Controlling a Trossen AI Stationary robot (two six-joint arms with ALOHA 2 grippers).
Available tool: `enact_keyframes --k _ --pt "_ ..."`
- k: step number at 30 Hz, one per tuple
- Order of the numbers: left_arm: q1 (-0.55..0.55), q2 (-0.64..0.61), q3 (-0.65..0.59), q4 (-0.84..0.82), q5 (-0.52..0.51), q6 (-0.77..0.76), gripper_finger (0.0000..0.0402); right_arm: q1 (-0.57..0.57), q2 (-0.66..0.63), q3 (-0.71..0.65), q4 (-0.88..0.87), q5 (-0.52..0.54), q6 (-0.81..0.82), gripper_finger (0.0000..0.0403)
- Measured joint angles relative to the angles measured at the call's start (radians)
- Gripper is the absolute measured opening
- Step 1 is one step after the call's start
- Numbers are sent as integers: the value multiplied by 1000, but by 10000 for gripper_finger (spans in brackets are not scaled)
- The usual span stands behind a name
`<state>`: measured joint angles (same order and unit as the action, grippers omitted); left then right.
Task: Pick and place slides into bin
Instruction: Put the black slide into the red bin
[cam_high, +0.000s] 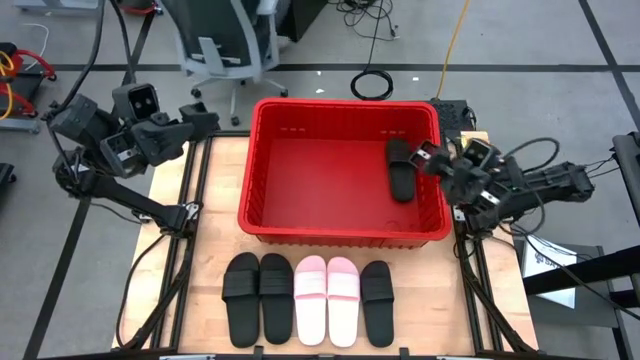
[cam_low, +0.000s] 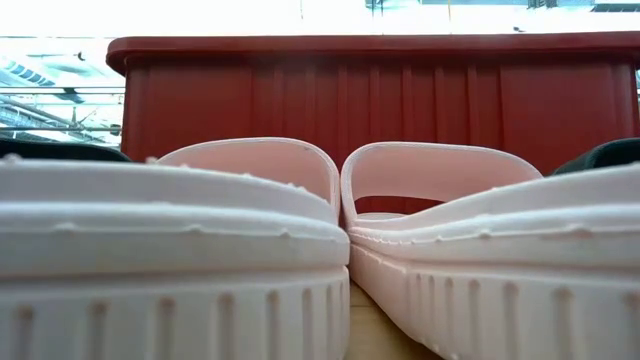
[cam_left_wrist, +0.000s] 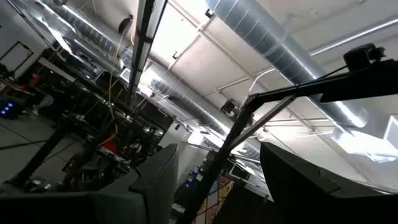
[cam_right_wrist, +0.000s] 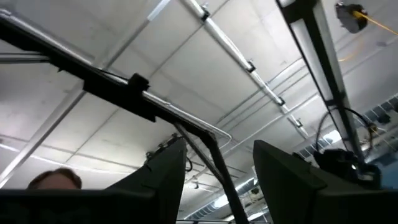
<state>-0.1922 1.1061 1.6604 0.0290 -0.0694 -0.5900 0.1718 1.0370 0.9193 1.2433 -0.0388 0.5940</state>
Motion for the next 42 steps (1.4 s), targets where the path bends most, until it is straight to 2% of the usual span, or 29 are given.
enact_keyframes --k 3,9,16,31,37,42 --pt "-24 5 0 -5 0 5 228 49 1 88 -109 -33 -64 180" --pt "-54 21 0 3 -8 -1 228 144 17 275 -448 -70 -168 180" --pt "-58 21 0 15 -9 -14 228 234 59 406 -665 -70 -171 180" --pt "-58 20 0 43 -11 -14 228 417 143 419 -869 -4 -79 180" --pt "-58 20 0 42 -18 -14 228 461 150 419 -1156 125 24 180" --pt "-58 20 0 42 -18 -11 228 497 153 419 -1367 144 155 180"
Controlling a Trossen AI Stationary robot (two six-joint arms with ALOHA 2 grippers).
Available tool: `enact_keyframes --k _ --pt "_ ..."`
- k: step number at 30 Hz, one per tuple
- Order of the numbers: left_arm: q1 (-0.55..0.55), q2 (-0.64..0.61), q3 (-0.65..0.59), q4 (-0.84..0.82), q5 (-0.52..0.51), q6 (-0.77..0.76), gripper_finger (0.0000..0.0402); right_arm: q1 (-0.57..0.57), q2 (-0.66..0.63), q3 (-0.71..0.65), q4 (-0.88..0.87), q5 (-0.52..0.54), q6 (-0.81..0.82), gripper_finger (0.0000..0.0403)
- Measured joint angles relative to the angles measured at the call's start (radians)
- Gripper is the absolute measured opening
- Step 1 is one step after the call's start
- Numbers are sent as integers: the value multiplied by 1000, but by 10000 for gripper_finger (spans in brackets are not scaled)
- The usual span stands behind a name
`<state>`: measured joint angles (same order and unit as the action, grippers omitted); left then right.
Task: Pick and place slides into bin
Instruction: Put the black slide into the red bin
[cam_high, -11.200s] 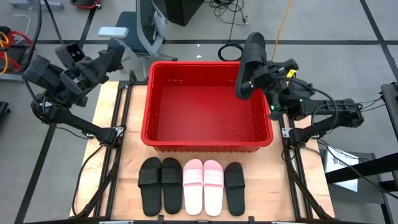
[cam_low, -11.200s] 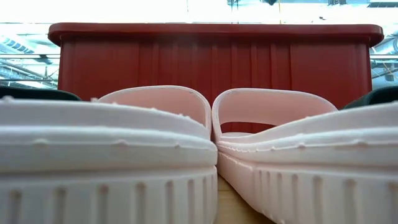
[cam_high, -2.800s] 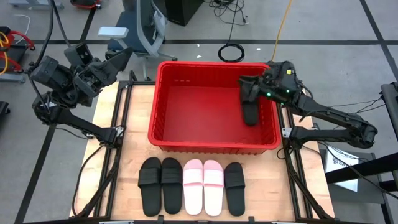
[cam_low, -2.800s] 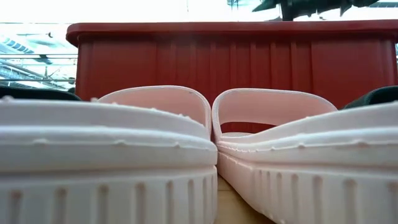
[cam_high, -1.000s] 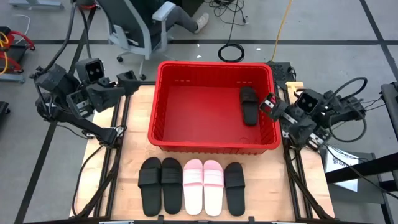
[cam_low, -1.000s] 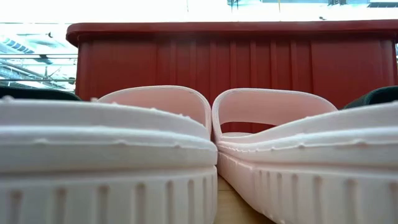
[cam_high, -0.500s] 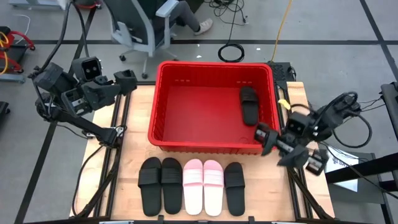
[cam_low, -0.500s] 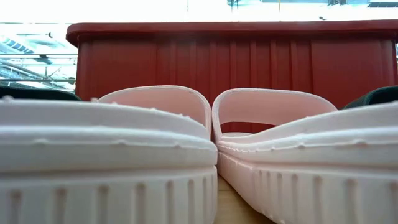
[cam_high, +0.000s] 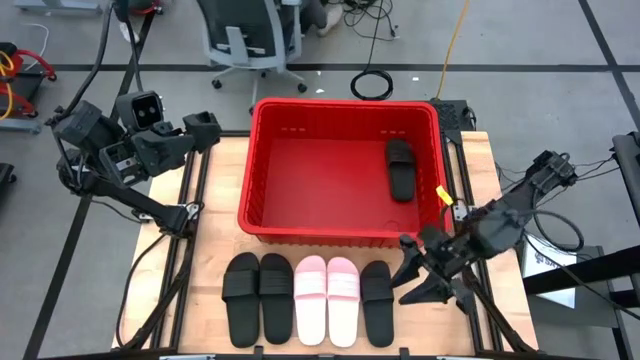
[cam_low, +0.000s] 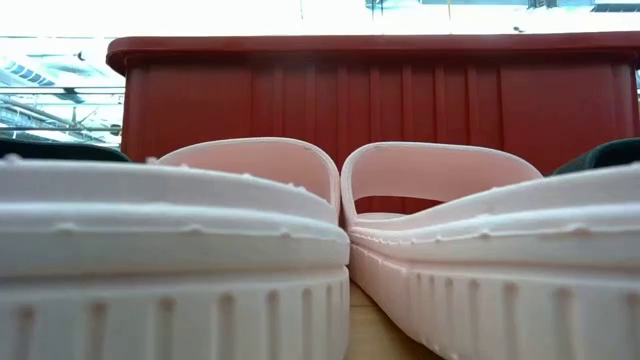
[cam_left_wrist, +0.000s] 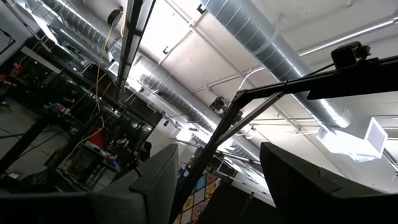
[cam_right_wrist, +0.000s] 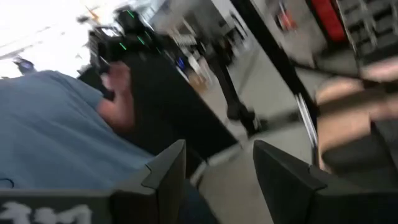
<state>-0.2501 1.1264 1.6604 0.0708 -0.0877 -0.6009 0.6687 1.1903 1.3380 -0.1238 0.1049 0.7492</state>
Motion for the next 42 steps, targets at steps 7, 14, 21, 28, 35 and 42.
enact_keyframes --k 7,14,21,28,35,42 --pt "0 0 0 -1 0 4 228 39 31 0 -268 2 125 180" --pt "0 0 0 -50 -1 4 228 70 146 0 -503 -2 142 180" --pt "0 0 0 -71 -9 3 228 81 300 0 -657 -1 126 180" --pt "0 0 0 -73 -9 14 228 91 450 -1 -757 32 92 165" --pt "0 0 0 -94 -9 18 228 92 533 -1 -756 110 12 147" --pt "0 0 0 -98 -9 19 228 93 577 -1 -758 137 -32 150"
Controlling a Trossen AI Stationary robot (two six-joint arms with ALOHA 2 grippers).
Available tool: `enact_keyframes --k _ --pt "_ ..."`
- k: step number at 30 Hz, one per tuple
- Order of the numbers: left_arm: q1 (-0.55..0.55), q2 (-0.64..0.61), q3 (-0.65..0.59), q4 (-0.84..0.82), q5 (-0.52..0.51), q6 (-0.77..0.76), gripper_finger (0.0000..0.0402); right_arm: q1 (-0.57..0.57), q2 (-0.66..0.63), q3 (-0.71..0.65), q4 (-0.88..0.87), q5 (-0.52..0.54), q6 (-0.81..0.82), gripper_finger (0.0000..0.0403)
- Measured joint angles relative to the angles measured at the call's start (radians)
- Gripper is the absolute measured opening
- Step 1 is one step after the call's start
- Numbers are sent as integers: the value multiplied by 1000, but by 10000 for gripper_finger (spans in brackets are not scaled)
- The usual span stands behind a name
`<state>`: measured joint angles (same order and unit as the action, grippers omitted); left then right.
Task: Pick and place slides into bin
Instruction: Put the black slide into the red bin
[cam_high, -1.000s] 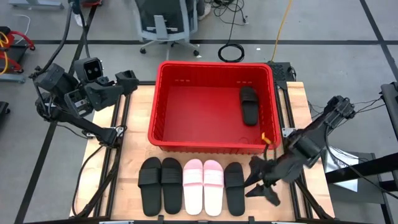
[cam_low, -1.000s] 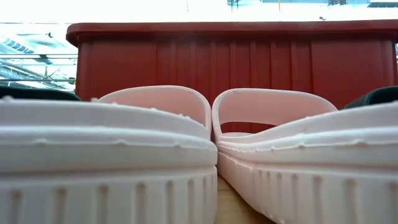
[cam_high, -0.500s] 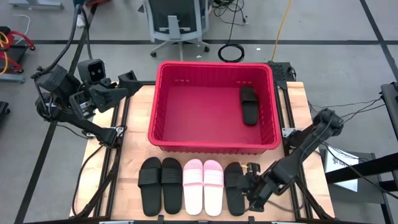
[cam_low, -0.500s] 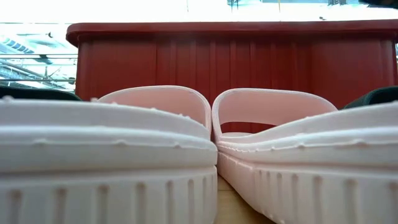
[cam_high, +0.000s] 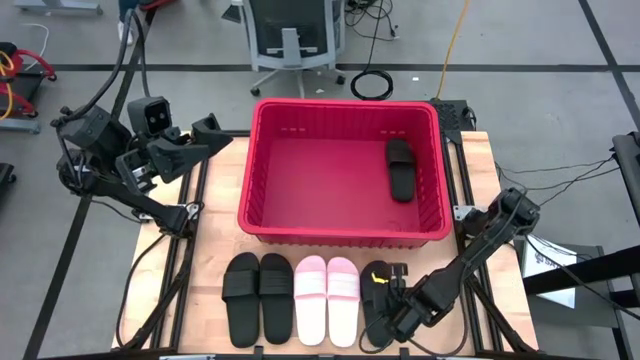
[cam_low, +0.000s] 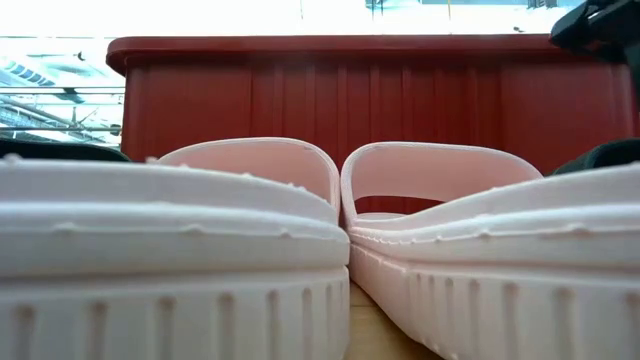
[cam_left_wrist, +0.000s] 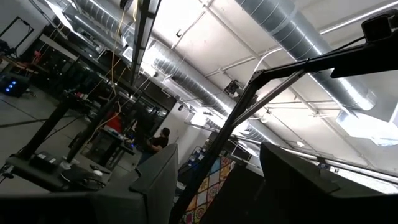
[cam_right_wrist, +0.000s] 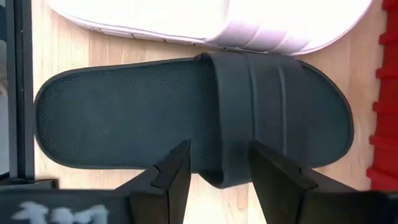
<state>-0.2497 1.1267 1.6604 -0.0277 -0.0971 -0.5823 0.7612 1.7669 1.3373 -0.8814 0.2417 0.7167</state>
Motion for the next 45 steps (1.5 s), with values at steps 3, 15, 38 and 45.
enact_keyframes --k 3,15,38,45 --pt "0 0 0 0 0 1 228 0 3 0 -2 29 -12 149" --pt "0 0 0 0 -1 0 228 12 4 -57 62 72 -24 149" --pt "0 0 0 1 -10 1 228 18 3 -188 159 153 90 135" --pt "0 0 0 -14 -10 21 228 39 3 -174 134 183 149 132"
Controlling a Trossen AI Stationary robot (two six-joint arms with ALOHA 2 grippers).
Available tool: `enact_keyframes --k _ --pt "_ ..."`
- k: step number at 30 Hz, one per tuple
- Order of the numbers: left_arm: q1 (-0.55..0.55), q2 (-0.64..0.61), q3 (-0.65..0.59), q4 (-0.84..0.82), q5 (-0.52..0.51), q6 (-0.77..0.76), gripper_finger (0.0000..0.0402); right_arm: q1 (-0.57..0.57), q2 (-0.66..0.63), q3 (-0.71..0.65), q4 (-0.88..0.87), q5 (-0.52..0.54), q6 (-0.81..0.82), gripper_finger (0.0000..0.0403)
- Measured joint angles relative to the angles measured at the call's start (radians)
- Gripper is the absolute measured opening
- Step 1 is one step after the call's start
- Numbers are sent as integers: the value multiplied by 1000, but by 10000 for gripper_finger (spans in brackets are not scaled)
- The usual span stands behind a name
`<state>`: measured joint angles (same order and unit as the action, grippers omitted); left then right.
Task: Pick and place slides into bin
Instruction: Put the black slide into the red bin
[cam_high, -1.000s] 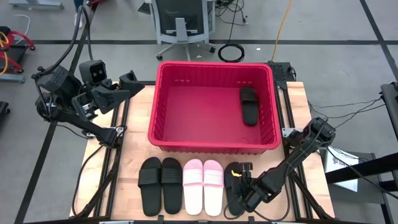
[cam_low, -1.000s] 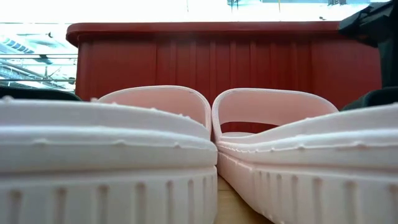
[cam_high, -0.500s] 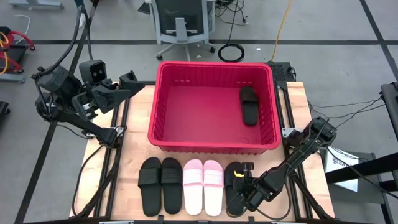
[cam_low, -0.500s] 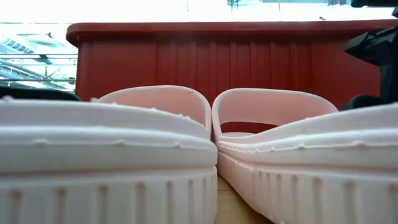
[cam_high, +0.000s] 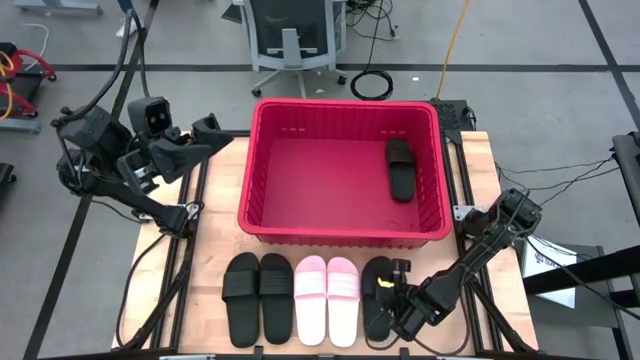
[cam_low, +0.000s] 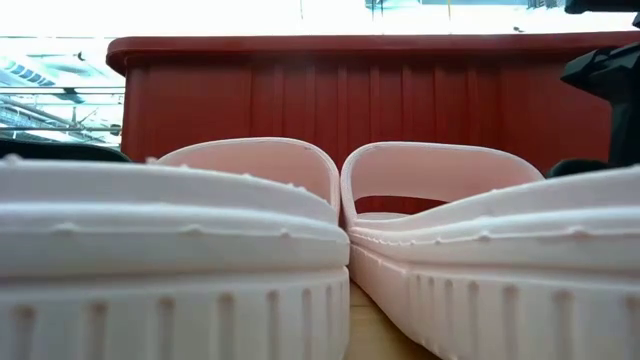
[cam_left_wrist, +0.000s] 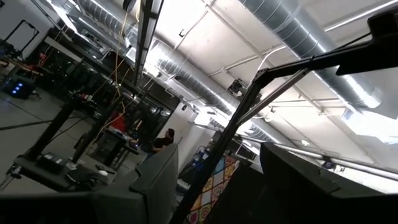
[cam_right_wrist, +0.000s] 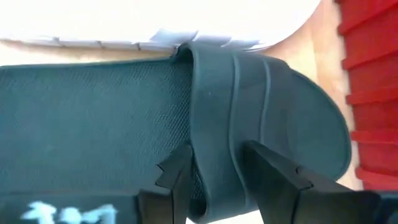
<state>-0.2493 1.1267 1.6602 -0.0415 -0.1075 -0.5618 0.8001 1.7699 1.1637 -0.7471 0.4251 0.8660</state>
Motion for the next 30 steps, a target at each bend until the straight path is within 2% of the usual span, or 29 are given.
enact_keyframes --k 4,7,15,30 --pt "0 0 0 -21 -22 -1 228 -8 0 2 -26 25 59 129" --pt "0 0 0 -39 -25 0 228 -21 0 2 -24 21 68 112" --pt "0 0 0 -37 -25 0 228 -27 -4 2 0 20 147 12" --pt "0 0 0 -37 -25 9 228 -34 -157 -2 -7 -1 158 2"
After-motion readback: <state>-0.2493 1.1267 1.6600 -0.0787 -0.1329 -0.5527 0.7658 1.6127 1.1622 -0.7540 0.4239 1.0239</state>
